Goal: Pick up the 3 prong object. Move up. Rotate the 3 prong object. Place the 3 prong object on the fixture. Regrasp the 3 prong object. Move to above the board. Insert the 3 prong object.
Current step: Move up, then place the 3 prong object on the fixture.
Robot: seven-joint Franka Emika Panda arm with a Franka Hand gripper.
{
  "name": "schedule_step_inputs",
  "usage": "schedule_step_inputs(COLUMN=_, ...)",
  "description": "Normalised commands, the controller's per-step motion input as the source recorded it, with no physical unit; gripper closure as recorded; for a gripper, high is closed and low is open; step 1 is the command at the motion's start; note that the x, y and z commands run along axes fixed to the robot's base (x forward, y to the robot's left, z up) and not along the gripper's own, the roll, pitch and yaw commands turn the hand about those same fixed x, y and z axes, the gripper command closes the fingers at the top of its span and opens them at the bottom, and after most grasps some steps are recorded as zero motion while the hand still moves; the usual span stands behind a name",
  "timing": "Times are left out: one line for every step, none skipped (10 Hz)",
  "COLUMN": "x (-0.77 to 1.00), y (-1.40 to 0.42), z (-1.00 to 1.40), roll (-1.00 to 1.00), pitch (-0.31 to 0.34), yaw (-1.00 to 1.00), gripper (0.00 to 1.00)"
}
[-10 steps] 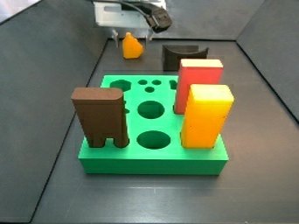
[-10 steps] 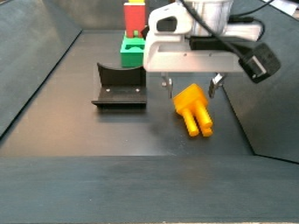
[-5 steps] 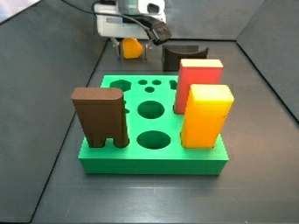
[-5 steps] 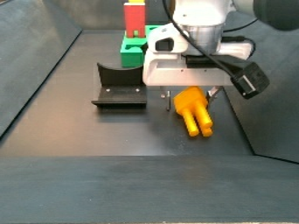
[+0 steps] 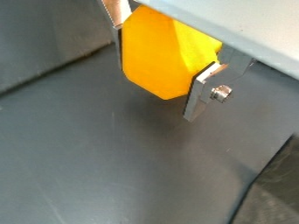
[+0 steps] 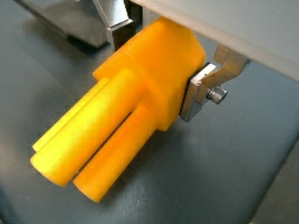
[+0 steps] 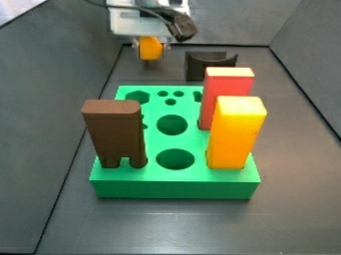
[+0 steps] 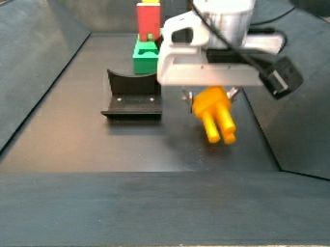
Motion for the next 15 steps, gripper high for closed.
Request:
schedule_step_inputs(x=-0.02, y=0.0, z=0.42, roll=0.04, pitch=0.046, yaw=-0.02, gripper=1.0)
schedule_step_inputs(x=-0.02, y=0.0, z=0.28, roll=0.06, pitch=0.05, yaw=-0.02, gripper=1.0)
schedule_step_inputs(x=0.0, y=0.0, z=1.0, roll=0.0, pitch=0.0, yaw=0.0, gripper=1.0)
schedule_step_inputs(x=0.0, y=0.0, z=1.0, roll=0.01, pitch=0.001, yaw=0.0, gripper=1.0)
schedule_step_inputs(x=-0.01, y=0.0, z=1.0, roll=0.03, pitch=0.014, yaw=-0.01, gripper=1.0)
schedule_step_inputs(x=-0.01, y=0.0, z=1.0, roll=0.04, pitch=0.018, yaw=-0.01, gripper=1.0)
schedule_step_inputs(x=-0.02, y=0.0, z=1.0, roll=0.06, pitch=0.027, yaw=-0.01, gripper=1.0)
schedule_step_inputs(x=-0.03, y=0.0, z=1.0, roll=0.07, pitch=0.035, yaw=-0.01, gripper=1.0)
schedule_step_inputs(x=-0.03, y=0.0, z=1.0, roll=0.08, pitch=0.04, yaw=0.0, gripper=1.0)
schedule_step_inputs(x=-0.03, y=0.0, z=1.0, roll=0.09, pitch=0.043, yaw=0.01, gripper=1.0)
schedule_step_inputs(x=-0.03, y=0.0, z=0.87, roll=0.1, pitch=0.048, yaw=0.01, gripper=1.0)
schedule_step_inputs(x=-0.02, y=0.0, z=0.73, roll=0.1, pitch=0.055, yaw=0.02, gripper=1.0)
schedule_step_inputs(x=-0.01, y=0.0, z=0.53, roll=0.11, pitch=0.069, yaw=0.02, gripper=1.0)
schedule_step_inputs(x=-0.01, y=0.0, z=0.38, roll=0.11, pitch=0.079, yaw=0.03, gripper=1.0)
schedule_step_inputs(x=0.0, y=0.0, z=0.23, roll=0.1, pitch=0.083, yaw=0.03, gripper=1.0)
